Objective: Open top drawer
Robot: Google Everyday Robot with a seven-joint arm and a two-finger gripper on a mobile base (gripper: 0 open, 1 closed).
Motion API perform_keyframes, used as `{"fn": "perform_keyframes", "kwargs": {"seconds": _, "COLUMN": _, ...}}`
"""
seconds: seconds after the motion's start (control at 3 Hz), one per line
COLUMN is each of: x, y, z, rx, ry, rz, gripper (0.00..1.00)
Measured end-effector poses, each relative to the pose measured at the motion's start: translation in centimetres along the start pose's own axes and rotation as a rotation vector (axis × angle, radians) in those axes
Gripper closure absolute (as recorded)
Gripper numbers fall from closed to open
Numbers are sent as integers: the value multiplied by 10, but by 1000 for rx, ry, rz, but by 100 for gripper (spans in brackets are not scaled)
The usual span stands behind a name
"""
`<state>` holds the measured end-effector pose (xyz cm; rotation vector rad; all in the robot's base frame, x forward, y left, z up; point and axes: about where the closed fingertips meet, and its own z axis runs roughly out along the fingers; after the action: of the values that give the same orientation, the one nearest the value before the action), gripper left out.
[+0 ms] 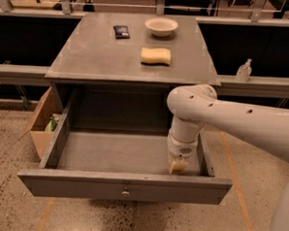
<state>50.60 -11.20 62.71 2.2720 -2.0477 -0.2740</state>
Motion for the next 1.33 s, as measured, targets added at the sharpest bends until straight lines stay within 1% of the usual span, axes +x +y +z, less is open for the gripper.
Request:
{"fn": "perform_keyframes", "kwargs": {"seconds": 0.33, "x": 17, "y": 32, "z": 0, "rx": -47, "ry": 7, "rz": 82, "gripper": 100}}
{"fn": "perform_keyframes", "kwargs": {"seconds": 0.67, "x": 30, "y": 53, "z": -6, "rx": -55, "ry": -4, "rz": 142, "gripper": 100}}
{"fn": "perform_keyframes", "kwargs": {"seconds": 1.0, "x": 42, "y": 57, "z": -20, "rx": -16, "ry": -28, "rz": 187, "gripper": 100}}
{"fn": "perform_keyframes", "kwargs": {"seconds": 1.33, "x": 51, "y": 52, "z": -58, "rx": 118, "ry": -137, "rz": 211, "gripper": 100}}
